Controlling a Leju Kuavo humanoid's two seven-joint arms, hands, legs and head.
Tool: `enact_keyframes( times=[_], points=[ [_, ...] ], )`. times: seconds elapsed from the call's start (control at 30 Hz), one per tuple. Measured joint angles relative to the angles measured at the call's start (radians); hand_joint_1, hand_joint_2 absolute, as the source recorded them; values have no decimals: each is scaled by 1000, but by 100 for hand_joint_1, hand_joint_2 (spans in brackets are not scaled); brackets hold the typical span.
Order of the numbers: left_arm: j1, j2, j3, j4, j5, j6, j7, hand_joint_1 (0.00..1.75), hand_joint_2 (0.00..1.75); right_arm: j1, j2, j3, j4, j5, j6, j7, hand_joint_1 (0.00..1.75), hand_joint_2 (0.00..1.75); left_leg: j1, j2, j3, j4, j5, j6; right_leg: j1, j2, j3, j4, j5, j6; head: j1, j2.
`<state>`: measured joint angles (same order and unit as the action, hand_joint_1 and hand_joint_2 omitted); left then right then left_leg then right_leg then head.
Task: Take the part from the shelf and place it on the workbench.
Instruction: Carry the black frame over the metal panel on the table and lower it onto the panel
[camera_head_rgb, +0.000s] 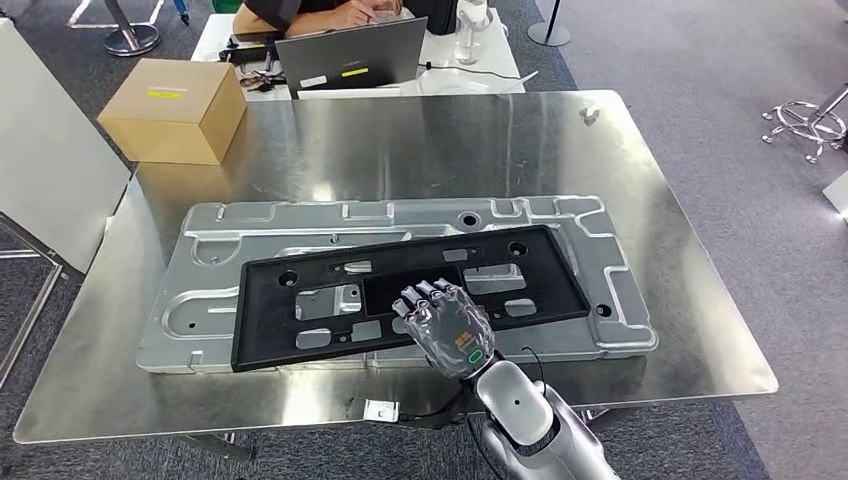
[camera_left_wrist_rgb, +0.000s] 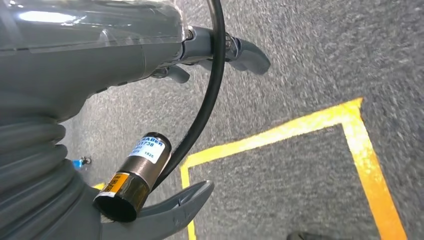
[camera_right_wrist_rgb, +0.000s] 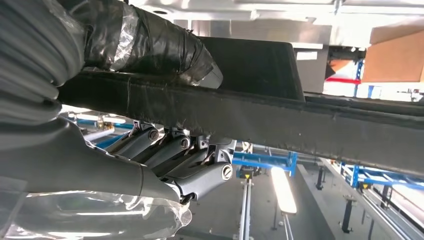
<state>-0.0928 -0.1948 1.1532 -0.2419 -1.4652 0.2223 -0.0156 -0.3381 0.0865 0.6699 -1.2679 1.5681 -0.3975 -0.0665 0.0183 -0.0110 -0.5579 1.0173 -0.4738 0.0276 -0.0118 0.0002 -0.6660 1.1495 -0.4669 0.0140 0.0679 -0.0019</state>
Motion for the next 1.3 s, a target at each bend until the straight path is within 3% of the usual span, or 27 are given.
enact_keyframes(
  times=[0.07, 0.13, 0.23, 0.27, 0.33, 0.37, 0.4, 0.43, 0.5, 0.57, 0.73, 0.8, 0.87, 0.9, 0.93, 1.0, 1.07, 1.1, 1.2, 1.3],
  points=[
    [-2, -1, 0, 0, 0, 0, 0, 0, 175, -1, 0, 0, 1, 0, 0, 0, 166, 175, -3, -1, 7, 2, -10, -9, 5, 1, 40, -93, 31, -7, 0, 0],
    [-3, -1, 0, 0, 0, 0, 0, 0, 175, -2, 0, 0, 1, 0, 0, 0, 166, 175, -5, -1, 9, -2, -14, -21, 9, 2, 48, -112, 22, -14, 0, 0],
    [-4, 0, 0, 0, 0, 0, 0, 0, 175, -1, 2, 0, -1, 0, 0, 0, 166, 175, -3, 3, 3, 30, -39, -38, 0, 2, 66, -127, 19, -31, -3, 0],
    [-4, 0, 0, 0, 0, 0, 0, 0, 175, -1, 3, 0, -1, 0, 0, 0, 166, 175, -2, 4, -19, 76, -61, -42, -3, 0, 74, -132, 17, -37, -4, 0],
    [-4, 0, 0, 0, 0, 0, 0, 0, 175, -1, 4, 0, -1, 0, 0, 0, 166, 175, 0, 5, -93, 210, -110, -48, -1, -2, 83, -134, 11, -44, -6, 0],
    [-2, 0, 0, 0, 0, 0, 0, 0, 175, 0, 5, 0, -1, 0, 0, 0, 166, 175, 1, 5, -128, 263, -119, -51, -1, -2, 87, -133, 6, -45, -5, 0],
    [-1, 0, 0, 0, 0, 0, 0, 0, 175, 2, 5, 0, -1, 0, 0, 0, 166, 175, 1, 5, -150, 284, -109, -53, 0, -2, 91, -132, 1, -45, -6, 0],
    [0, 0, 0, 0, 0, 0, 0, 0, 175, 3, 5, 0, 0, 0, 0, 0, 166, 175, 2, 5, -154, 269, -79, -53, -1, -1, 97, -130, -4, -44, -6, 0],
    [0, 2, 0, 0, 0, 0, 0, 0, 175, 4, 5, 0, 0, 0, 0, 0, 166, 175, 3, 7, -116, 150, 8, -51, -1, 1, 110, -125, -18, -38, -5, 0],
    [-2, 3, 0, 0, 0, -1, 0, 0, 175, 3, 5, 0, 0, 0, 0, 0, 166, 175, 1, 7, -75, 47, 48, -44, 3, 1, 114, -120, -31, -27, -5, 0],
    [0, 1, 0, 0, 0, -1, 1, 0, 175, 1, 6, 0, -1, 0, 0, 0, 166, 175, 2, 5, -54, 12, 37, -11, 6, 0, 109, -97, -55, -1, -4, 0],
    [-1, 1, 0, 0, 0, -1, 1, 0, 175, 1, 6, 0, -1, 0, 0, 0, 166, 175, 2, 5, -46, 8, 32, 1, 3, 0, 59, 6, -104, 8, -4, 0],
    [-2, 2, 0, 0, 0, 0, 1, 0, 175, 4, 5, 0, -1, 0, 0, 0, 166, 175, 0, 5, -42, 8, 26, 7, 2, 0, -22, 139, -146, 12, -4, 0],
    [-2, 2, 0, 0, 0, 0, 1, 0, 175, 6, 5, 0, 0, 0, 0, 0, 166, 175, -1, 4, -38, 8, 22, 8, 2, 0, -48, 170, -143, 12, -4, 0],
    [-1, 2, 0, 0, 0, 0, 1, 0, 175, 8, 4, 0, 0, 0, 0, 0, 166, 175, -2, 3, -32, 8, 18, 8, 2, 0, -55, 160, -117, 10, -4, 0],
    [0, 1, 0, 0, 0, -1, 1, 0, 175, 8, 4, 0, 0, 0, 0, 0, 166, 175, -3, 1, -17, 8, 8, 5, 5, 0, -15, 40, -27, -1, -3, 0],
    [-1, -1, 0, 1, 0, -1, -5, 0, 175, 7, 4, 0, 0, 0, 0, 0, 166, 175, -6, 0, -7, 9, -1, -2, 11, 0, 32, -76, 24, -15, -4, 0],
    [-2, -2, 0, 1, -1, -1, -14, 0, 175, 7, 4, 0, -1, 0, 0, 0, 124, 175, -8, 0, -6, 10, -4, -4, 13, 0, 44, -104, 30, -17, -4, 0],
    [0, -2, -1, 1, -16, 5, -47, 0, 175, 8, 3, 0, -1, 0, 0, 5, 0, 175, -10, 2, -3, 9, -8, -5, 12, 4, 50, -118, 26, -13, -5, 0],
    [0, -2, -5, 1, -32, 15, -52, 0, 175, 9, 2, 0, -1, 0, -1, 7, 0, 175, -9, 4, 3, 1, -9, -6, 13, 6, 52, -117, 22, -18, -5, 0]
  ],
)
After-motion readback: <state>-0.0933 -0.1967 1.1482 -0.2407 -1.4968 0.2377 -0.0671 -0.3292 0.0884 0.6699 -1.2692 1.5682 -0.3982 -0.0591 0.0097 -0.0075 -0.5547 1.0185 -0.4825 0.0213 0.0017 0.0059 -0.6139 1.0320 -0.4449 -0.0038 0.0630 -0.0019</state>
